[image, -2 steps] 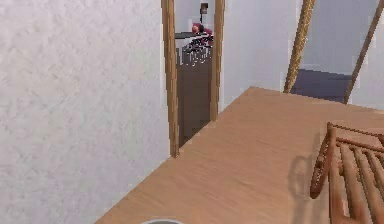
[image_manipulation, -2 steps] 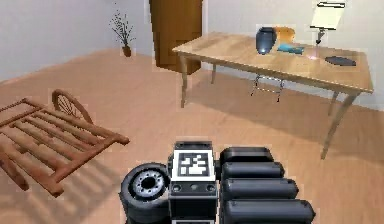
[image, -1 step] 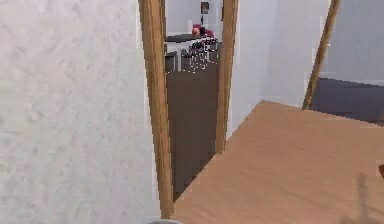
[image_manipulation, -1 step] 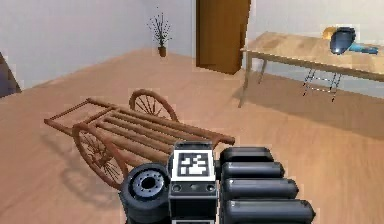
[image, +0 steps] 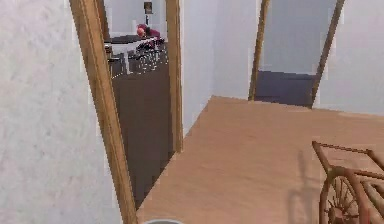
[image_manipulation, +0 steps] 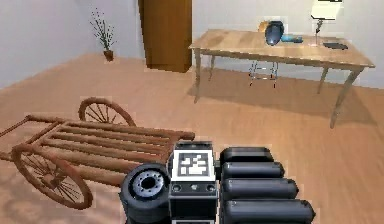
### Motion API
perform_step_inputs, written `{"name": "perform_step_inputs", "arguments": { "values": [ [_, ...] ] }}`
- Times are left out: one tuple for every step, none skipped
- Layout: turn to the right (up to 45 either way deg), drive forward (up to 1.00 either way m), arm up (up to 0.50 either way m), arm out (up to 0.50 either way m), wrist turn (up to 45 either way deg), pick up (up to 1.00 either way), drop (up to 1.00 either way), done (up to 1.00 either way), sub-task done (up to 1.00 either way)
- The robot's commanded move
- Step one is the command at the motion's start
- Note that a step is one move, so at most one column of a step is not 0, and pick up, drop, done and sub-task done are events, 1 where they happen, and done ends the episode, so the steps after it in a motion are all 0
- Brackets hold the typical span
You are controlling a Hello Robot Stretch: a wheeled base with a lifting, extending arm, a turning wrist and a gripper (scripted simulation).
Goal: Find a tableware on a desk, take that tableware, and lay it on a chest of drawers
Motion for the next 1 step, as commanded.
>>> {"name": "perform_step_inputs", "arguments": {
  "values": [
    [0.0, 1.0, 0.0, 0.0, 0.0, 0.0, 0.0, 0.0, 0.0]
  ]
}}
